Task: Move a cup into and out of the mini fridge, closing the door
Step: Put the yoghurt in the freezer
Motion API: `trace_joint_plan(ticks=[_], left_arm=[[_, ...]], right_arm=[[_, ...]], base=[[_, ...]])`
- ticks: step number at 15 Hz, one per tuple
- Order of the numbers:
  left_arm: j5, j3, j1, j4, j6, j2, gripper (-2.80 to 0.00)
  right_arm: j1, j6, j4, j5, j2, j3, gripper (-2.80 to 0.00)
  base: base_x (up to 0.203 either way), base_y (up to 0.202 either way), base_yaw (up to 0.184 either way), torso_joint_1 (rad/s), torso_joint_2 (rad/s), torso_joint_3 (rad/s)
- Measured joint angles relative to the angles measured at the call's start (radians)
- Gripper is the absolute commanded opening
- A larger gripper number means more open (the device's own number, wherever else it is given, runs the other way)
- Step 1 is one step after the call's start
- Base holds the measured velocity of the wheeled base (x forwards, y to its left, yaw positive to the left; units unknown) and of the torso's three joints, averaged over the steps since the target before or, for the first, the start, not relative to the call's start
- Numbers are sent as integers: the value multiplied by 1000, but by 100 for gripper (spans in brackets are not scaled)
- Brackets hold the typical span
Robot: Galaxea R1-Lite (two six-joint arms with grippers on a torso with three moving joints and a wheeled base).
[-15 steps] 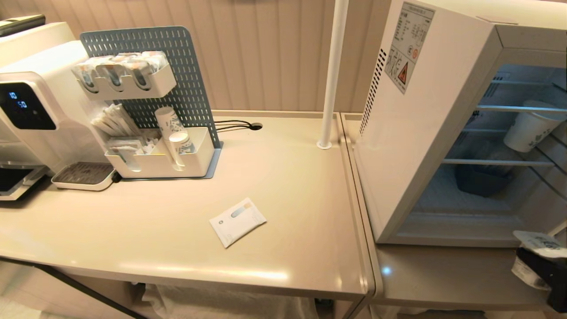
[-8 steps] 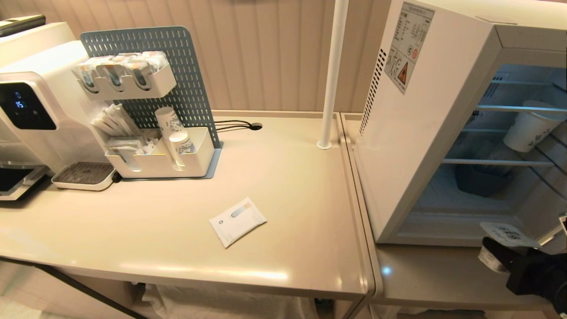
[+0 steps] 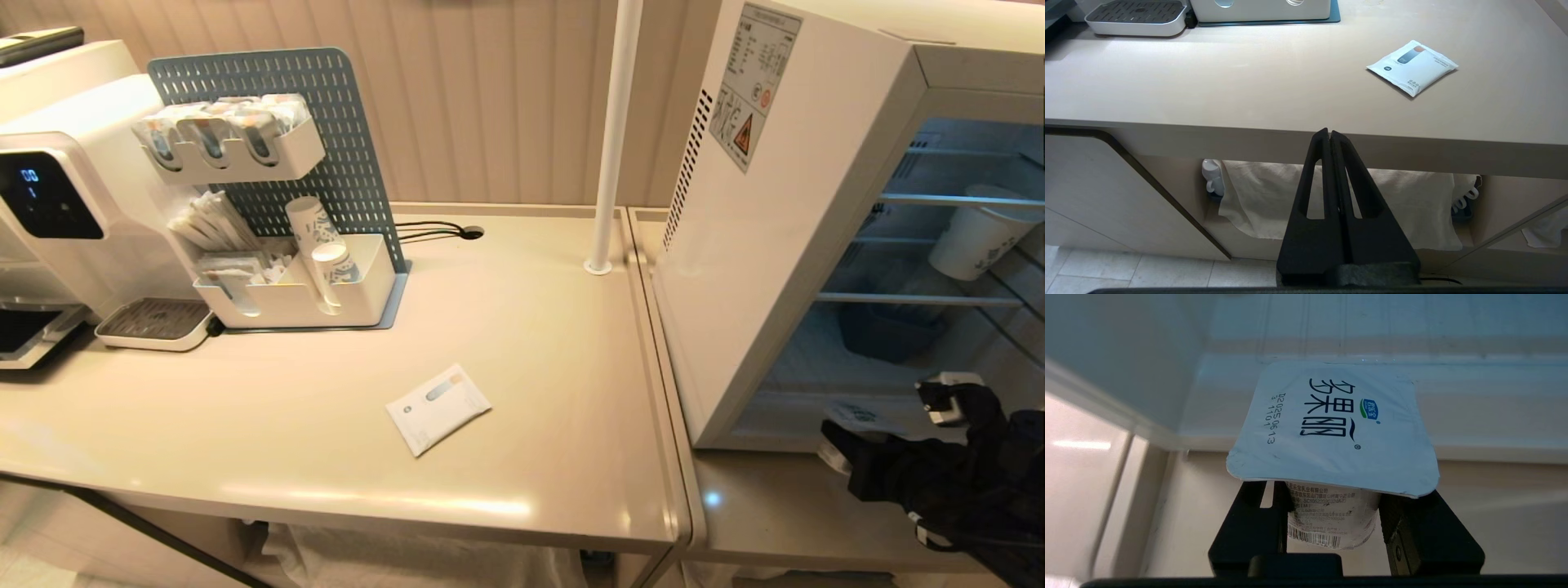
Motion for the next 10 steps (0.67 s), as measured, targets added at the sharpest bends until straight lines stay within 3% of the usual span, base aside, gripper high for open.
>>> trace_joint_plan(ticks=[10], left_arm=[[0,0,0,0,0,0,-280]], right_arm=[[-59,-12,-4,-8,40,-99,-280]], base=[[0,0,0,0,0,0]])
